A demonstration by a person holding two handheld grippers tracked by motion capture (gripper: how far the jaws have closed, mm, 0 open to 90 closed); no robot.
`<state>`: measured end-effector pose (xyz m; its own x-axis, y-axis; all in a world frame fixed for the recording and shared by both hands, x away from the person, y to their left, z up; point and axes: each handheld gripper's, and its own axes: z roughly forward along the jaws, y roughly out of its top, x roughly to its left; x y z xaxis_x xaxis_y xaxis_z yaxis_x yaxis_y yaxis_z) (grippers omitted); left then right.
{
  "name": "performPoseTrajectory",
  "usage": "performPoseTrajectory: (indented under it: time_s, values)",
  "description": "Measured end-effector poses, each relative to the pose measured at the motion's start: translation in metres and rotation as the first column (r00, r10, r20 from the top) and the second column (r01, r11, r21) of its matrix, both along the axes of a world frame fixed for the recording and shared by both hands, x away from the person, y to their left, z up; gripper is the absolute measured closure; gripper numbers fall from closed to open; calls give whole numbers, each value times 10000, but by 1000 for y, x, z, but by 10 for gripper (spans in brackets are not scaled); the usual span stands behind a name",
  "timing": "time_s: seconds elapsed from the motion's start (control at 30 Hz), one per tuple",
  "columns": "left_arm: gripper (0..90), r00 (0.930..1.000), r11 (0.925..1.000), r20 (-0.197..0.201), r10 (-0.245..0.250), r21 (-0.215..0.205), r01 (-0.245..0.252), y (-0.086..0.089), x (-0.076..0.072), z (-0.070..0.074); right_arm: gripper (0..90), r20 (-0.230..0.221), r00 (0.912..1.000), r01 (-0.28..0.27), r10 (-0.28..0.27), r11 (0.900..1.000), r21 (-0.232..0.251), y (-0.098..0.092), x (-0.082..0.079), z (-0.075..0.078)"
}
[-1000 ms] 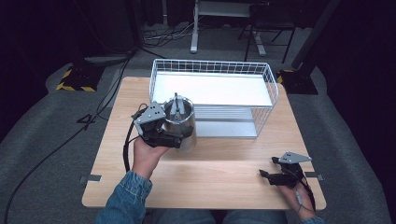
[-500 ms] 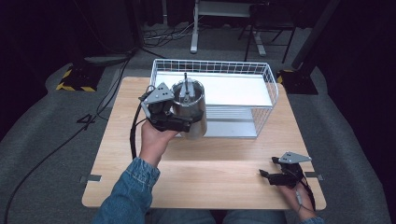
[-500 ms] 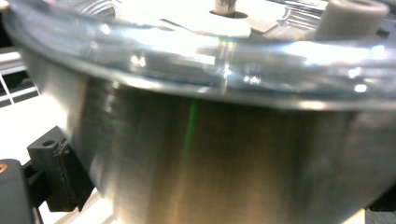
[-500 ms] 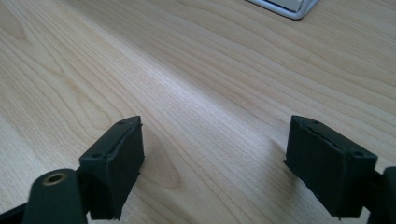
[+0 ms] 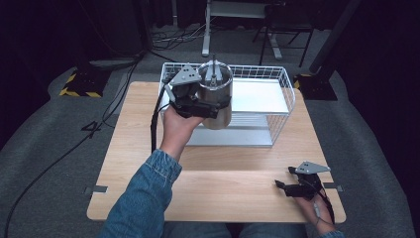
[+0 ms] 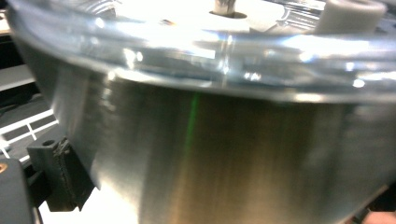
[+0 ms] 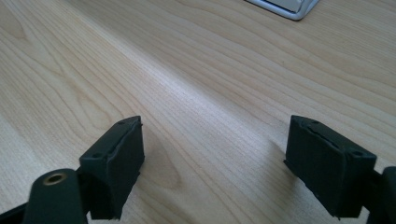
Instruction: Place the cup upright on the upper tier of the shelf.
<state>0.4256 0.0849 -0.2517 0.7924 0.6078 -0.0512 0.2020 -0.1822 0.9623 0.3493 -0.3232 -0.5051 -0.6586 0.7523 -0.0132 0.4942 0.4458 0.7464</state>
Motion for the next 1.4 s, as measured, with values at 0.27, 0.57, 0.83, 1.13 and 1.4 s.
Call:
performPoseTrajectory:
  time_s: [0.27, 0.57, 0.83, 1.13, 1.4]
  values:
    - [35, 9996, 9995, 102, 262, -175, -260, -16, 22, 7, 201, 6, 10000, -3, 3, 10000, -1, 0, 0, 0]
    - [35, 9926, 9881, 65, 1212, -964, -1200, -27, 46, 3, 205, 46, 10000, -16, 16, 10000, -28, 0, -1, 0]
    - [35, 9834, 9820, -67, 1812, -529, -1813, -31, 66, -2, 210, 29, 10000, -22, 22, 10000, 13, 0, -1, 0]
    - [35, 9784, 9782, -261, 2053, -273, -2060, -34, 80, -8, 212, 37, 10000, -34, 33, 10000, 10, 0, -1, 0]
    - [35, 9796, 9798, -287, 1987, -152, -1992, -39, 86, -11, 212, 32, 10000, -32, 32, 10000, 11, 0, -1, 0]
